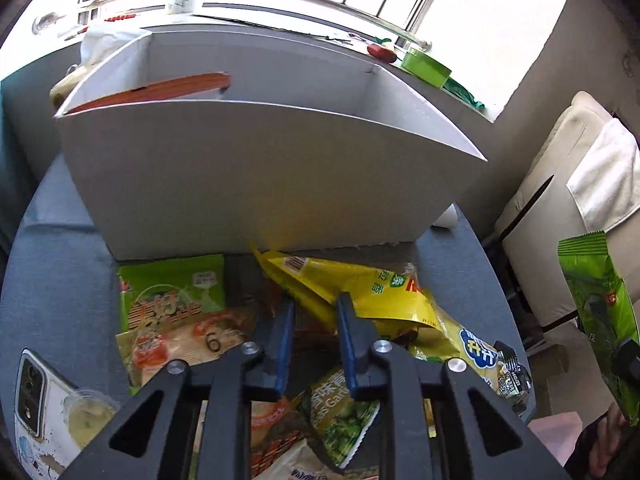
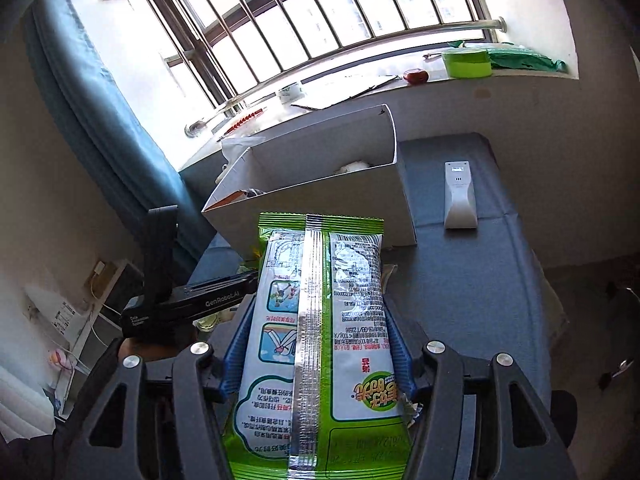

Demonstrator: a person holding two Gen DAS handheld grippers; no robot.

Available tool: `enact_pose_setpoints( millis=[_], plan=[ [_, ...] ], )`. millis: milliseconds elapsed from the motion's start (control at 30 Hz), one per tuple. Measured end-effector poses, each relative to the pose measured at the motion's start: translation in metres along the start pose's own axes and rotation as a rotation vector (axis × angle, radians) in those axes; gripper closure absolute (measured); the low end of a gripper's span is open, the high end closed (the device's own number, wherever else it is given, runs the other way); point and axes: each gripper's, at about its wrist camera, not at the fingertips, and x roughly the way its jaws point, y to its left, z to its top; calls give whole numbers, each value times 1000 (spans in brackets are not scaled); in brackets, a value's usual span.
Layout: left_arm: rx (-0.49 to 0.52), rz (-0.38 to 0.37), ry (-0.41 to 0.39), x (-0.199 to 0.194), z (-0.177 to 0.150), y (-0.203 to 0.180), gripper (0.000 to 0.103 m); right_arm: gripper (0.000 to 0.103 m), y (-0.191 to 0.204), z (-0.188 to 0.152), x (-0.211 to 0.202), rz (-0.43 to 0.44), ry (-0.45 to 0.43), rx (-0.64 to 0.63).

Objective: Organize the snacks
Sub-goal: 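Grasp the yellow snack bag with the left gripper while the right holds the wafer pack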

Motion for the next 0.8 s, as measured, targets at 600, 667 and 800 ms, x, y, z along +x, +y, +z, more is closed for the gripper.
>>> enact_pose_setpoints(
  millis=[600,667,800],
  plan=[
    [-248,-96,90,-2,-1,-4,7,38,-23,-8,-4,12,-11,40],
    [-312,-99,104,3,-3,-2,7,38,-26,-8,-5,17,-16,52],
    [-505,-94,108,15,-4,6,7,38,-29,-9,-4,26,-18,57]
  ],
)
